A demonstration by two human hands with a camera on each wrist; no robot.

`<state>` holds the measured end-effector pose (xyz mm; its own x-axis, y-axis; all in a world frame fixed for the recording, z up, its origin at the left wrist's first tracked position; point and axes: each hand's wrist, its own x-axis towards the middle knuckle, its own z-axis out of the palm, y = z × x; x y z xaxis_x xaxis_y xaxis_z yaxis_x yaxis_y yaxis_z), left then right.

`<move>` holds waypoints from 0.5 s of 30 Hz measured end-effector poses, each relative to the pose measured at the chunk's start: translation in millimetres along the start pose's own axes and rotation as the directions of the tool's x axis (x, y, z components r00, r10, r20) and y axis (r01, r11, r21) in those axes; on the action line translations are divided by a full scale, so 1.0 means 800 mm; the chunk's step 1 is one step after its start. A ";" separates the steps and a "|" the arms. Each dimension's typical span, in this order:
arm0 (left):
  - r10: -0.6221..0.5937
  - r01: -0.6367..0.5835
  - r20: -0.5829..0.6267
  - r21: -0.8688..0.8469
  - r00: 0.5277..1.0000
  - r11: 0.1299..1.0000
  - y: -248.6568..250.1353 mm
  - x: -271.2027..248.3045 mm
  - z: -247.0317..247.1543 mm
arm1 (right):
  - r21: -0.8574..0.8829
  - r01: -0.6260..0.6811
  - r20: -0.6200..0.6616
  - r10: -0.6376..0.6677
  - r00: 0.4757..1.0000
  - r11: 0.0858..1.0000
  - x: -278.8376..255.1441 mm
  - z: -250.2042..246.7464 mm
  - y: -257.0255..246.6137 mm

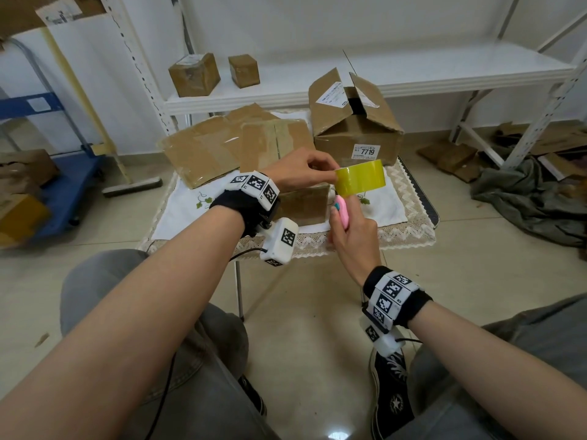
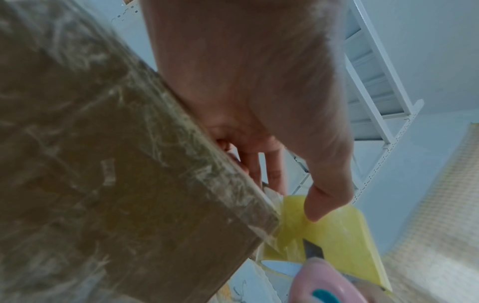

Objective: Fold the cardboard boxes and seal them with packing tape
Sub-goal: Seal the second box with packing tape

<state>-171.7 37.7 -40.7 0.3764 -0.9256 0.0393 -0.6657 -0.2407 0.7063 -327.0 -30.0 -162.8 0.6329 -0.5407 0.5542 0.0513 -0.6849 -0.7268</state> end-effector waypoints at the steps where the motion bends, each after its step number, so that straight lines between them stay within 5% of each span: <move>1: -0.001 0.001 -0.002 0.001 1.000 1.000 0.000 0.000 0.000 | -0.016 0.005 -0.005 -0.005 1.000 1.000 0.001 0.000 -0.002; 15: -0.008 0.008 -0.004 -0.002 1.000 1.000 -0.003 0.002 0.000 | -0.034 -0.041 -0.107 0.037 0.994 0.999 0.003 0.014 -0.009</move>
<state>-169.6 36.6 -42.5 0.3848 -0.9223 0.0366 -0.6611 -0.2478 0.7082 -317.3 -21.1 -160.5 0.5480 -0.6148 0.5672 -0.0011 -0.6786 -0.7345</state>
